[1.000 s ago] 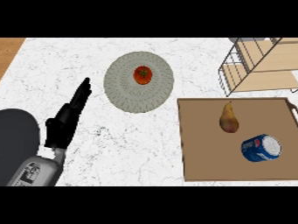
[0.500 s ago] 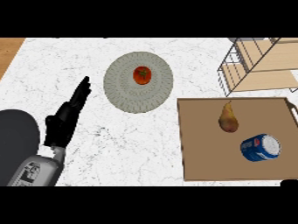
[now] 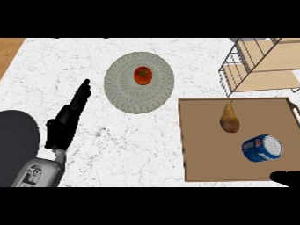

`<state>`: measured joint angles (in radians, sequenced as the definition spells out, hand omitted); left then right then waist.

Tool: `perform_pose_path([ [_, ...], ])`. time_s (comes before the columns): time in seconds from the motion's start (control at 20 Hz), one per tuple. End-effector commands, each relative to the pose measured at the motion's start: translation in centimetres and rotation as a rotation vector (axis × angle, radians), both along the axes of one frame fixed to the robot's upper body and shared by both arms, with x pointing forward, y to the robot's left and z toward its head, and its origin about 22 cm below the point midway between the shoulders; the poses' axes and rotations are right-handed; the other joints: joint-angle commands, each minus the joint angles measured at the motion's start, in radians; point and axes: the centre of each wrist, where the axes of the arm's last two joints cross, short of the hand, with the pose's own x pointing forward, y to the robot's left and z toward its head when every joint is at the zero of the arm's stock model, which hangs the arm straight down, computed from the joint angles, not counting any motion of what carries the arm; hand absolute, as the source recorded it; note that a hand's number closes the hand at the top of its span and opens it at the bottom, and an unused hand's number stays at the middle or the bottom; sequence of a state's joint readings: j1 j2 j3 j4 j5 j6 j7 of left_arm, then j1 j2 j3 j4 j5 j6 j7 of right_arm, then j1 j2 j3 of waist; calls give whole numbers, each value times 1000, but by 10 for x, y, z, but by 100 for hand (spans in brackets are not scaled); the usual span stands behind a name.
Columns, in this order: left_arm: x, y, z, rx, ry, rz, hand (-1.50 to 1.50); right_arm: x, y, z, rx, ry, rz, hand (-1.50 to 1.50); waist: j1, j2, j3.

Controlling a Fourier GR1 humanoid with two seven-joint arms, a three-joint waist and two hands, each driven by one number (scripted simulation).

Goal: Pick the can from the tray and place it in the tiered shelf

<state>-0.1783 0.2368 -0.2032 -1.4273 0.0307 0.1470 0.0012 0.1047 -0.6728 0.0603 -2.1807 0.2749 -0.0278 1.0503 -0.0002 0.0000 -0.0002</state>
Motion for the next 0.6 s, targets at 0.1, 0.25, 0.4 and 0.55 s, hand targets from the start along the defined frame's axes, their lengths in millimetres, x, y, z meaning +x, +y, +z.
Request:
perform_pose_path([
  [0.1,8,2,6,7,-8,-3,0,5,6,-13,7,58,-24,-150,-1,0,0],
  [0.25,-15,4,-11,8,11,-9,0,9,0,-9,-1,59,-52,-150,1,-1,0],
  [0.4,10,-24,-5,-4,7,-4,0,22,-5,-20,-1,76,-62,-150,-2,0,0],
  [0.55,2,-7,-7,-20,1,10,0,5,9,-38,-8,97,-50,-150,-3,-1,0],
])
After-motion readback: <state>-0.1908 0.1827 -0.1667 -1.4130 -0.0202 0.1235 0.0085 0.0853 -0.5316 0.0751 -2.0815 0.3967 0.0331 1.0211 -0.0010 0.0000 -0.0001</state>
